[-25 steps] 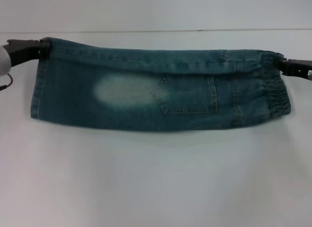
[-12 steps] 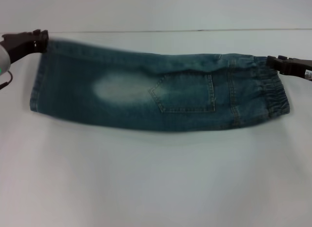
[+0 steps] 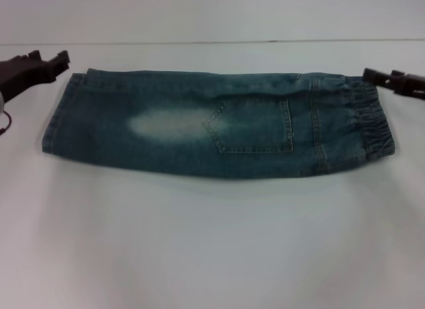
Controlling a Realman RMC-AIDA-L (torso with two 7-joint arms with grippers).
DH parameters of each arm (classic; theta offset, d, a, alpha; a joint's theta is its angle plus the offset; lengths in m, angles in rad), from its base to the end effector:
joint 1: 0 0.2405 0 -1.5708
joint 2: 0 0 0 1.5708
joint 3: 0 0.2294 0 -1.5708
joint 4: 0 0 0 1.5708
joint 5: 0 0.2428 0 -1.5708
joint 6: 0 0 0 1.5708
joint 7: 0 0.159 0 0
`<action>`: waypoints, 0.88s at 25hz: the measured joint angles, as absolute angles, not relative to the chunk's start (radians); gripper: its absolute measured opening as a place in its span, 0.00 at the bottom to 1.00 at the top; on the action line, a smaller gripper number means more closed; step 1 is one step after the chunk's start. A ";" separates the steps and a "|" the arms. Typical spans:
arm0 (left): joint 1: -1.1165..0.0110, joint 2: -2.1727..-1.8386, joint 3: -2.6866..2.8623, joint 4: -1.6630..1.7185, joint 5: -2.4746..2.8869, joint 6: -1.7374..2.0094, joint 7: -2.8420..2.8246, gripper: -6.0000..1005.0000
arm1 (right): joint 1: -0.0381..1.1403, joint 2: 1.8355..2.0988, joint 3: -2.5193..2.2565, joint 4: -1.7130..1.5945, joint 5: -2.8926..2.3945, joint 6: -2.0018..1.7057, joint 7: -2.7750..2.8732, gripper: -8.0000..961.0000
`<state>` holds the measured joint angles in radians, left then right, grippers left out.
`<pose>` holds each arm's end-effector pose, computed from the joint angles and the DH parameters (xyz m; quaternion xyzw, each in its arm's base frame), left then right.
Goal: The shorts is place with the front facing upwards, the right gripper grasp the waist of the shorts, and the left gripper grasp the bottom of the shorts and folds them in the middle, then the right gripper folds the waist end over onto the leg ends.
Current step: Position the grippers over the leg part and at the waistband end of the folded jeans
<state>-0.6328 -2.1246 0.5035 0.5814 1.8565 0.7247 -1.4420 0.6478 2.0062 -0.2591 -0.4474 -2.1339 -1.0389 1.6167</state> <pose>-0.3178 0.4470 0.0403 -0.7563 -0.3937 -0.2085 0.4791 0.3346 0.4174 0.0453 -0.7715 0.4620 0.2466 0.3613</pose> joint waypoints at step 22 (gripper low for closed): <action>-0.516 -2.145 0.527 0.577 1.760 1.170 -1.382 0.94 | 0.745 1.814 -0.603 -0.721 -2.502 -1.449 2.370 0.86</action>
